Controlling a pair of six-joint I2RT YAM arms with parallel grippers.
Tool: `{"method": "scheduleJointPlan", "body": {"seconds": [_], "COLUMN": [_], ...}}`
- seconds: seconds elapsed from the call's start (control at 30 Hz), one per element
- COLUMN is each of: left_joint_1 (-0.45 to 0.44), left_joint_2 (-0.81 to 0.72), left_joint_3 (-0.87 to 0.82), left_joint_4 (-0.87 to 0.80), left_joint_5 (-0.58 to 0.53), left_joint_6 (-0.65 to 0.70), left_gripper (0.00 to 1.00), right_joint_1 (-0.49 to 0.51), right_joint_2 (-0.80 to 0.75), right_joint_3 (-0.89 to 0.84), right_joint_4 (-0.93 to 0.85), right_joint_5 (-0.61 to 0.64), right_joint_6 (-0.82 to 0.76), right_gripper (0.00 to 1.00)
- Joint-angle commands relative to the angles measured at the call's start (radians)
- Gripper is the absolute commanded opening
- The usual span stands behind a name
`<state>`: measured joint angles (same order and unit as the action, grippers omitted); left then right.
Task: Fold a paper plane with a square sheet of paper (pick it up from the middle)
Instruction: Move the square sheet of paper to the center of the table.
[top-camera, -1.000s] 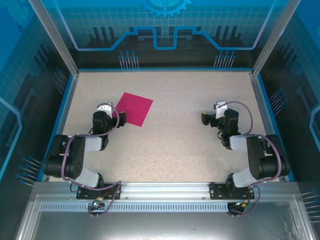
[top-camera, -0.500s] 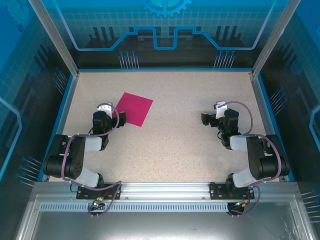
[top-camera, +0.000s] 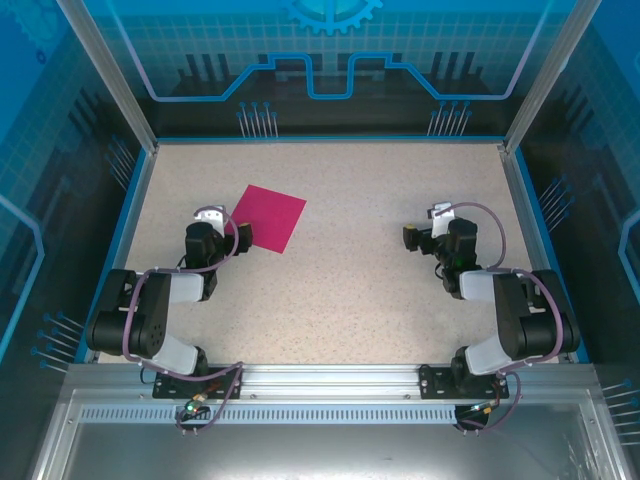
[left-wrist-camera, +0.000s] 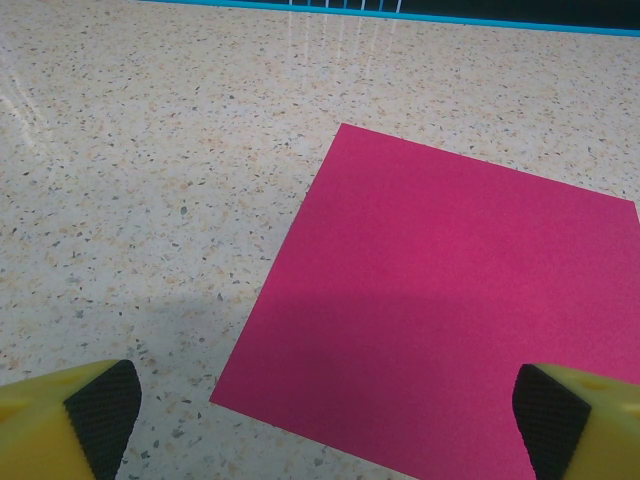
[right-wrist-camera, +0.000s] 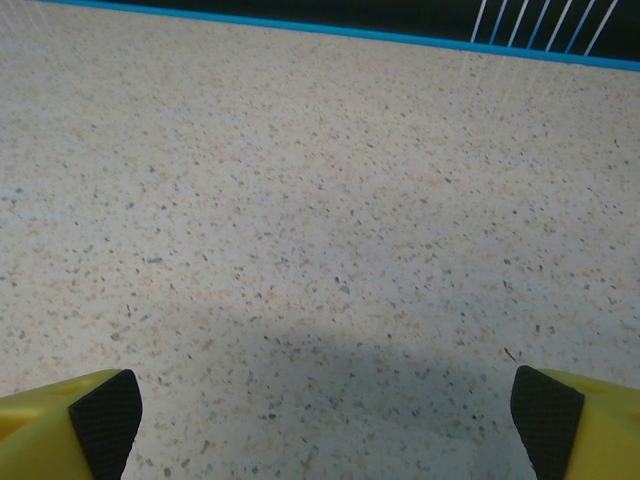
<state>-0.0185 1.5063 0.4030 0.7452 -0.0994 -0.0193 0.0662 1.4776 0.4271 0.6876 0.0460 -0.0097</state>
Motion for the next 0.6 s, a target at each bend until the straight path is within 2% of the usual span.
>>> {"method": "scheduleJointPlan", "body": {"seconds": [0.0, 0.17, 0.33, 0.43, 0.57], "left_joint_1": [0.008, 0.006, 0.005, -0.001, -0.030], "left_joint_2": [-0.041, -0.159, -0.217, -0.158, 0.000], "left_joint_3": [0.041, 0.165, 0.340, 0.501, 0.663], "left_joint_4": [-0.053, -0.381, -0.722, -0.920, -1.045], "left_joint_5": [-0.020, -0.061, -0.041, -0.005, 0.106], "left_joint_6": [0.000, -0.065, -0.279, -0.363, -0.432], "left_gripper": [0.99, 0.99, 0.99, 0.99, 0.99], "right_joint_1": [0.039, 0.104, 0.166, 0.189, 0.192], "right_joint_2": [-0.086, -0.194, -0.276, -0.288, -0.212], "right_joint_3": [0.061, 0.150, 0.268, 0.316, 0.436], "right_joint_4": [-0.126, -0.376, -0.653, -0.741, -0.916], "right_joint_5": [0.075, 0.122, 0.114, 0.084, 0.005], "right_joint_6": [-0.030, 0.013, 0.145, 0.249, 0.406], "right_gripper": [0.99, 0.99, 0.99, 0.99, 0.99]}}
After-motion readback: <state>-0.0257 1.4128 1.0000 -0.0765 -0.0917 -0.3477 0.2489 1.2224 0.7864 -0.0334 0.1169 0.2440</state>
